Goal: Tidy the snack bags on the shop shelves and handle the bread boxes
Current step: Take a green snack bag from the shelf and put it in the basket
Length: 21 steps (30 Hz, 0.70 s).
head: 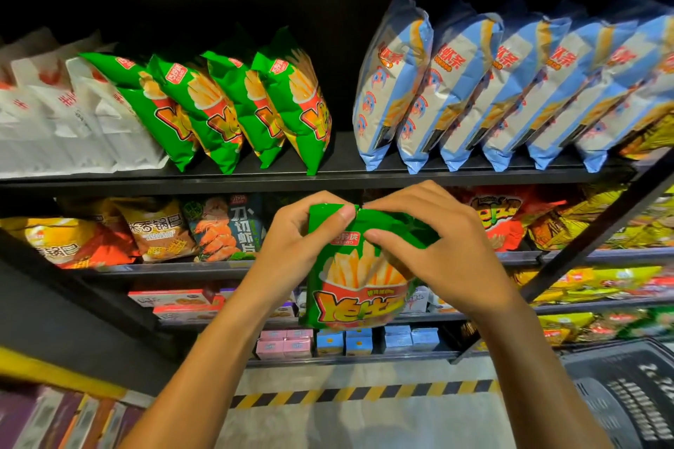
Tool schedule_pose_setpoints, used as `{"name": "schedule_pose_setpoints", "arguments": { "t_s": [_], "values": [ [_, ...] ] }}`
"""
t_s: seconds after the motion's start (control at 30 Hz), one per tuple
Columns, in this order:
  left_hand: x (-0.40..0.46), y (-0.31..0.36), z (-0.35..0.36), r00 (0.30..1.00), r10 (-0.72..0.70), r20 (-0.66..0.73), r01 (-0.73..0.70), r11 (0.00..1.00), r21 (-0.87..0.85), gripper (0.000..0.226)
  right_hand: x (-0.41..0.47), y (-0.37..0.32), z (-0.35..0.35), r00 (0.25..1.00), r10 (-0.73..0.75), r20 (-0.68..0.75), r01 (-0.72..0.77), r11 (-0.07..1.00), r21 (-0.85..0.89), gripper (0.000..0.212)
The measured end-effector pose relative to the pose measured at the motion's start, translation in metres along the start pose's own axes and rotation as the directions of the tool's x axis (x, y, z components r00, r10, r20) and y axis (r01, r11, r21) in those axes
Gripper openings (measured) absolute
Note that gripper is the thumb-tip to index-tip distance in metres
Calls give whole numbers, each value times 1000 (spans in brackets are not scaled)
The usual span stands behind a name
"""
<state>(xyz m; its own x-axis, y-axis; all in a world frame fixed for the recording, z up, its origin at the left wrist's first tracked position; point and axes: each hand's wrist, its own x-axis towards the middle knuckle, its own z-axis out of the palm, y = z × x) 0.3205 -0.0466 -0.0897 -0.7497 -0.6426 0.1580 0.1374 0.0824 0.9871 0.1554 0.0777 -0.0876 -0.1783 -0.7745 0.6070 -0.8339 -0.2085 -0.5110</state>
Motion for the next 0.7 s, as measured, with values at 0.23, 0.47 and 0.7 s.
{"name": "schedule_pose_setpoints", "arguments": {
  "t_s": [0.23, 0.47, 0.7],
  "values": [
    [-3, 2, 0, 995, -100, 12, 101, 992, -78, 18, -8, 1, 4, 986, -122, -116, 130, 989, 66, 16],
    [-3, 5, 6, 995, -96, 1, 96, 987, -127, 16, -10, 0, 2, 983, -129, -129, 142, 985, 96, 13],
    [0, 4, 8, 998, -52, -31, 48, 993, -112, 15, -8, -3, -10, 997, 67, -31, -60, 979, 193, 51]
  ]
}}
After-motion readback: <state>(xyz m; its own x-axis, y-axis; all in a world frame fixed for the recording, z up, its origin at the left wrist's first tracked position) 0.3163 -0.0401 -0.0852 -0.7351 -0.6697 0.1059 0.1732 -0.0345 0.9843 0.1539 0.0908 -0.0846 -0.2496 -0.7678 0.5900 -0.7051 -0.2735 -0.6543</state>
